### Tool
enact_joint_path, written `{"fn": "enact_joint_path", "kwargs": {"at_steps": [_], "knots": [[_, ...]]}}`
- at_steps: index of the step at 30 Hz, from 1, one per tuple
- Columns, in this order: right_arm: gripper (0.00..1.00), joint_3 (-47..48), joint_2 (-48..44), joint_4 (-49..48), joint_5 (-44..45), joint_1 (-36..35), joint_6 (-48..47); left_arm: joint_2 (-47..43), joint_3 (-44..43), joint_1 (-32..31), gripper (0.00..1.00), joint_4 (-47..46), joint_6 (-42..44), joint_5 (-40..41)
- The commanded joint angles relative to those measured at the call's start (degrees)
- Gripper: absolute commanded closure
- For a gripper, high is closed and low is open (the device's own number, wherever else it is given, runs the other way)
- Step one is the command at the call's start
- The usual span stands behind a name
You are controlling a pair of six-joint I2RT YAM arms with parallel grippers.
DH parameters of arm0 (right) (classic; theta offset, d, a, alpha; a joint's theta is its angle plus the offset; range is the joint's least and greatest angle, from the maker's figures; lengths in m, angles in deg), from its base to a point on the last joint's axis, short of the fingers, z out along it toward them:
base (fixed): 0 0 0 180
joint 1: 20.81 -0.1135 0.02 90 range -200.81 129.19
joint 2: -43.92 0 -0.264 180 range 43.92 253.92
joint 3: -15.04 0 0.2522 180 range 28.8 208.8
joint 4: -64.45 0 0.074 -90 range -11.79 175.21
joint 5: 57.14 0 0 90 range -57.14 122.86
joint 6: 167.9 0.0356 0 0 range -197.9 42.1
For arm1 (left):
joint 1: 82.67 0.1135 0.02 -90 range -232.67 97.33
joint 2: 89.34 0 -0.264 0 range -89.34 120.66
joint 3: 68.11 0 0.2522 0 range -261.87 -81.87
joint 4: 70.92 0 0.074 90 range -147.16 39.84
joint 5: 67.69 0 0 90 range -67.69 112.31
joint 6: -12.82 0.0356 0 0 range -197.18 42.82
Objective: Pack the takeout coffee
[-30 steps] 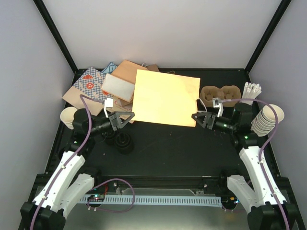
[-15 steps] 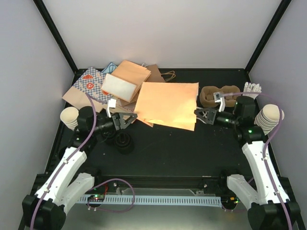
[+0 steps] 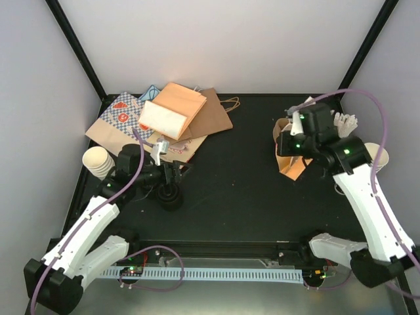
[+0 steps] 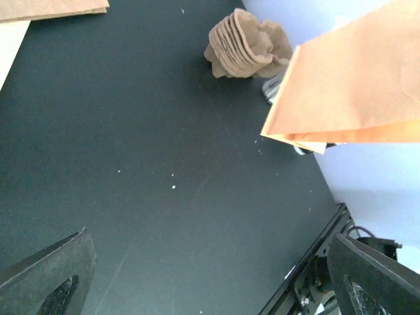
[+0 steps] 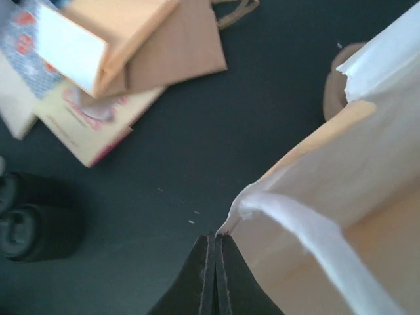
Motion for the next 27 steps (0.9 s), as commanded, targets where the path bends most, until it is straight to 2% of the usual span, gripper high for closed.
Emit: {"fn": "enact_joint_path", "kwargs": {"at_steps": [1,6,10,13,18,27], "knots": [[0.99,3.4,6.1,10.1,17.6,-8.5,0.5,1.0,-3.0,-2.6,0.01,5.0,2.9,5.4],[0.99,3.0,10.6,9.9,21.5,-16.9,3.0,-0.7,-0.9,-1.7,0.01,4.5,-4.4,6.2],[0.99,3.0,14.3,9.8,23.4,-22.5,4.4,-3.5,6.2,-0.9,0.01,-7.2,-8.8,2.4],[0.99,2.9,17.1,9.6,23.7,-25.6,4.8,-3.6,7.2,-1.0,0.01,-8.3,-9.7,0.9],[0.99,2.2,20.2,6.3,20.9,-29.6,4.5,-0.8,5.0,-1.0,0.01,-4.5,-7.0,-2.9],[0.97,2.7,23.0,0.1,12.4,-35.2,3.1,1.9,7.9,-3.1,0.01,-10.9,-9.5,-7.8]]}}
